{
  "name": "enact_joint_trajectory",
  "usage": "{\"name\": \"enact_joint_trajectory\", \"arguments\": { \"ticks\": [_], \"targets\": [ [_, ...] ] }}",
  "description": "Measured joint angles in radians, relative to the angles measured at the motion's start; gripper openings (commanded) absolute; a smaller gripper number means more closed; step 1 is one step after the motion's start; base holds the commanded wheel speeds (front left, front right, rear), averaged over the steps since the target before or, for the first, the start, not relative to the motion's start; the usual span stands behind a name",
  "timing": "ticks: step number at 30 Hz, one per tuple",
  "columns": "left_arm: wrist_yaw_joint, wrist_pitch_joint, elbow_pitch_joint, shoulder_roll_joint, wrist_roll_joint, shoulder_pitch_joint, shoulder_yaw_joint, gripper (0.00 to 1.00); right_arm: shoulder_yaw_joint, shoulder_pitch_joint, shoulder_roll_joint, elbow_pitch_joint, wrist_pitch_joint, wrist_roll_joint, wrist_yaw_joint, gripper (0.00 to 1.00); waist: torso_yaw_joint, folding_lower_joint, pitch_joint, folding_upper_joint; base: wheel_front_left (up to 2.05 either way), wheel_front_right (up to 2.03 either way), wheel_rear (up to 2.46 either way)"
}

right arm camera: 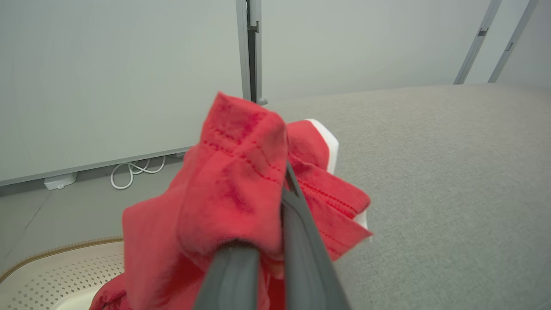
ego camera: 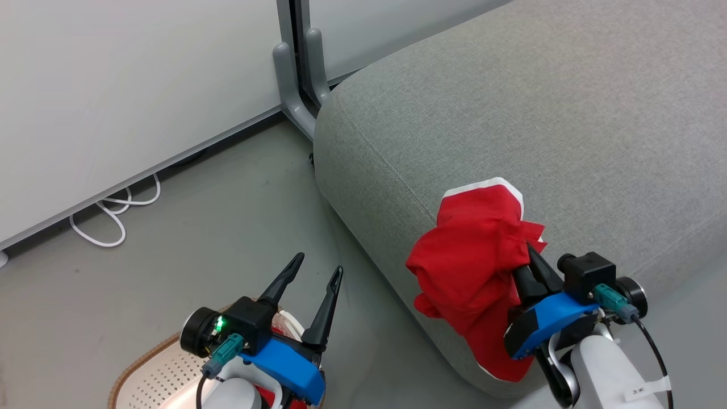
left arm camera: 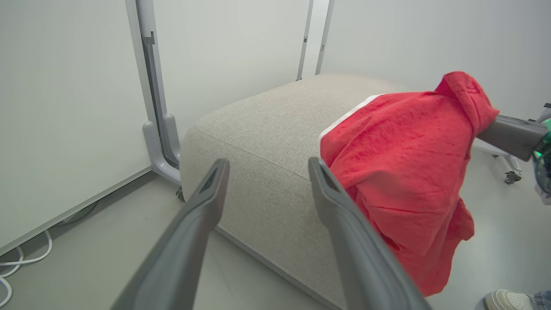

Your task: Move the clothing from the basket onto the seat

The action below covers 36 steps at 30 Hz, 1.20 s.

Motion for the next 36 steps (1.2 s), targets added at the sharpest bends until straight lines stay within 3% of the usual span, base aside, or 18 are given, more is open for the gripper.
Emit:
{"name": "enact_joint_trajectory", "arguments": {
  "ticks": [8,15,32,36],
  "targets": [
    [0.000,0.000,-0.022,0.018,0.008,-0.017,-0.001,1.00,-0.051,-0.082,0.000,0.007,0.028,0.009,0.000,0.00,0.012,0.0000,0.036,0.0000,0.00,0.00,0.00],
    [0.000,0.000,-0.061,0.049,0.033,-0.068,-0.012,1.00,-0.168,-0.236,-0.016,-0.008,0.084,-0.019,0.000,0.00,0.031,0.0000,0.115,0.0000,0.00,0.00,0.00],
    [0.000,0.000,-0.208,0.171,0.115,-0.193,0.013,1.00,-0.537,-0.506,-0.252,-0.110,0.178,-0.037,0.000,0.00,0.133,0.0002,0.437,-0.0001,0.00,0.00,0.00],
    [0.007,0.000,-0.237,0.193,0.123,-0.209,0.028,1.00,-0.597,-0.529,-0.276,-0.112,0.173,-0.030,0.000,0.00,0.151,0.0002,0.494,0.0000,0.00,0.00,0.00]
  ]
}}
